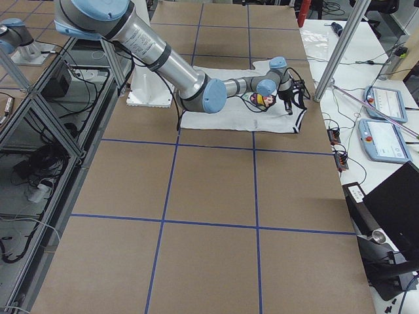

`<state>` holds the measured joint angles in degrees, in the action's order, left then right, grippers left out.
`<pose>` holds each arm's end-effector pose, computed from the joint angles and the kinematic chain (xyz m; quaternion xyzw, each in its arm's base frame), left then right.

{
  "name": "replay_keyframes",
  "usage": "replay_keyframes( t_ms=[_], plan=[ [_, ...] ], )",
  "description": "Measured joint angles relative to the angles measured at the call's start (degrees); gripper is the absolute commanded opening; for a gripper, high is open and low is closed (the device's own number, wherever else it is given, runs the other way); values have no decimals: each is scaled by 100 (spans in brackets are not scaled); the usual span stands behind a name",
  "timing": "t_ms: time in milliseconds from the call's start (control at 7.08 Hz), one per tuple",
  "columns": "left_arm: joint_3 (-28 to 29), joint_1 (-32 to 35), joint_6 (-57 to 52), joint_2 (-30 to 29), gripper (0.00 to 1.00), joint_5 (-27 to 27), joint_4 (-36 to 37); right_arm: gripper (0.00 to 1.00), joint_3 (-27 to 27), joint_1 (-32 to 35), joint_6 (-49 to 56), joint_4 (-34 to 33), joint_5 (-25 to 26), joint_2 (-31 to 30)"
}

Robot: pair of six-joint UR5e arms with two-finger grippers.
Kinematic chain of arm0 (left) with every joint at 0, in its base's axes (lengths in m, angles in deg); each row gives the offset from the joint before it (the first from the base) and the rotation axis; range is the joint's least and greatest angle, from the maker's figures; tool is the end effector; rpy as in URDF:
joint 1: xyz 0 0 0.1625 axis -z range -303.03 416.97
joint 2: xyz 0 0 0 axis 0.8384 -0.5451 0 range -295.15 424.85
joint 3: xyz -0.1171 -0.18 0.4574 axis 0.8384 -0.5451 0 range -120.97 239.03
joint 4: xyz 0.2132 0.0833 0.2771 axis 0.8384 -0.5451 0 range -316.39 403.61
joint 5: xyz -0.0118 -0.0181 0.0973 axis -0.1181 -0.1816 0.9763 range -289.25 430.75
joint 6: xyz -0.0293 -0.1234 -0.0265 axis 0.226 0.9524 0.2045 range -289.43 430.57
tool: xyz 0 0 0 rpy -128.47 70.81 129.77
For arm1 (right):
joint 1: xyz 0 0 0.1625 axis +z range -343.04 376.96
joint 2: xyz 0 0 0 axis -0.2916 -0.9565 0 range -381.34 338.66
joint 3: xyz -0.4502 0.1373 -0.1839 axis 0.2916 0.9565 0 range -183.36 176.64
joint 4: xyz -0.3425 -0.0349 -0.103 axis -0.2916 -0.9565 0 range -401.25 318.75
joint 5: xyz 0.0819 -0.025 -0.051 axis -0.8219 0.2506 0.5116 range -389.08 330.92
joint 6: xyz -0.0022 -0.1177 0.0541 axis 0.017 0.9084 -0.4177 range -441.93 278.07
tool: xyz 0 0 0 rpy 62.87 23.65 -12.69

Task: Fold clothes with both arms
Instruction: 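Fold that sleeve inward toward the print with the right gripper while the left arm approaches, then grasp the sleeve nearest the left gripper at its shoulder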

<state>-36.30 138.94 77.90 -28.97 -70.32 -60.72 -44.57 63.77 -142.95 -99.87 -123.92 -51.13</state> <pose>0.0359 -0.4868 0.6486 0.1255 0.4428 0.0931 0.8829 -0.5449 -0.7593 0.3745 0.1930 -0.3118 0.1290 0.9214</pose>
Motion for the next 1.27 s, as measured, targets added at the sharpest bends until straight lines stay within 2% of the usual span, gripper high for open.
replay_keyframes(
  t_ms=[141, 282, 565, 706, 989, 1271],
  plan=[
    [61, -54, 38, -105, 100, -33, -46, 100, -128, 86, 189, -9, -106, -42],
    [105, -186, 145, -248, 100, -49, -198, 100, -591, 202, 274, -75, -413, -244],
    [214, -801, 1242, -483, 100, -5, -987, 100, -1913, 298, 160, -344, -923, -972],
    [501, -1150, 1830, -744, 100, 29, -1460, 100, -2234, 308, -69, -395, -1193, -1205],
    [1390, -1645, 3056, -1761, 100, 501, -1979, 100, -2765, 368, -345, -404, -1877, -1690],
    [2138, -1954, 4177, -2410, 100, 1336, -2641, 100, -3309, 376, -349, -385, -2016, -2083]
  ],
)
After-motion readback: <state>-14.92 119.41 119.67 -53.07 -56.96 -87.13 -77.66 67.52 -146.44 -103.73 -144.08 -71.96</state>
